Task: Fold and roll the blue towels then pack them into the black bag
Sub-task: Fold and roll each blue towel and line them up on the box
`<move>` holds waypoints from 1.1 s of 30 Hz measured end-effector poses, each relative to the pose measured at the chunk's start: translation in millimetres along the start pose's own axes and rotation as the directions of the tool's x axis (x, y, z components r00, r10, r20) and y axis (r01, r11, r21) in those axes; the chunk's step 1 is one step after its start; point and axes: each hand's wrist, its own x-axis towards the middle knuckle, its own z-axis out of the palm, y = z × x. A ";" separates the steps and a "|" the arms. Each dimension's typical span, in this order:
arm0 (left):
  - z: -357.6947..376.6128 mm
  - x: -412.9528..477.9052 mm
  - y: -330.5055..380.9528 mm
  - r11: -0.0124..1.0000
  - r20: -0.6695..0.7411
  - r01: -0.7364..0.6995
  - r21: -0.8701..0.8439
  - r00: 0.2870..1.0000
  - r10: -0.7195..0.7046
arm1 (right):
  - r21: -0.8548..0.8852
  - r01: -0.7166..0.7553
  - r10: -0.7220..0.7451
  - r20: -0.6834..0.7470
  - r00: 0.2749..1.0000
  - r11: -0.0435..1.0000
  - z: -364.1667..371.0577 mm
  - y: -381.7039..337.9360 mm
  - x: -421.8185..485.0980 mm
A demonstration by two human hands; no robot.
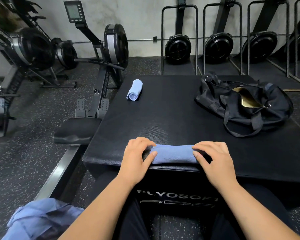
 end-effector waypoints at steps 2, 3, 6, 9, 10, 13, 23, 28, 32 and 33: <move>0.4 0.1 3.0 0.995 -0.030 -0.051 0.086 0.998 0.053 | -0.069 0.061 -0.062 -0.015 0.998 0.996 1.7 -2.5 -0.5; 1.4 0.0 3.9 0.989 -0.034 -0.068 0.135 0.997 0.073 | -0.096 0.068 -0.068 -0.004 0.998 0.993 3.1 -1.4 -0.2; 4.4 0.3 4.3 0.979 -0.010 -0.048 0.198 0.999 0.051 | -0.109 0.022 -0.010 0.110 0.994 0.994 5.1 4.7 1.5; 7.3 0.2 1.5 0.977 0.052 -0.030 0.212 0.998 0.019 | -0.138 0.000 0.033 0.239 0.970 0.990 4.7 6.3 1.2; 8.4 0.6 0.0 0.978 0.065 -0.023 0.209 0.998 0.010 | -0.149 0.007 0.030 0.249 0.968 0.989 4.6 6.4 0.8; 10.4 5.6 -2.7 0.983 0.070 0.020 0.181 0.997 -0.034 | -0.140 -0.011 0.046 0.253 0.966 0.990 4.7 7.6 2.1; 21.4 19.6 23.6 0.943 -0.135 0.278 0.186 0.957 -0.255 | -0.249 -0.104 0.138 0.124 0.983 0.963 8.4 -19.4 3.1; 31.8 10.6 31.5 0.972 0.121 0.232 -0.029 0.966 -0.227 | -0.358 -0.096 0.149 0.125 0.981 0.929 25.2 -47.8 -0.6; 31.1 12.1 21.6 0.960 0.127 0.272 -0.064 0.957 -0.262 | -0.256 -0.077 0.151 0.287 0.946 0.964 29.3 -69.4 3.2; 28.9 13.7 18.8 0.956 0.126 0.282 -0.084 0.954 -0.270 | -0.228 -0.098 0.171 0.325 0.930 0.969 29.3 -72.9 5.8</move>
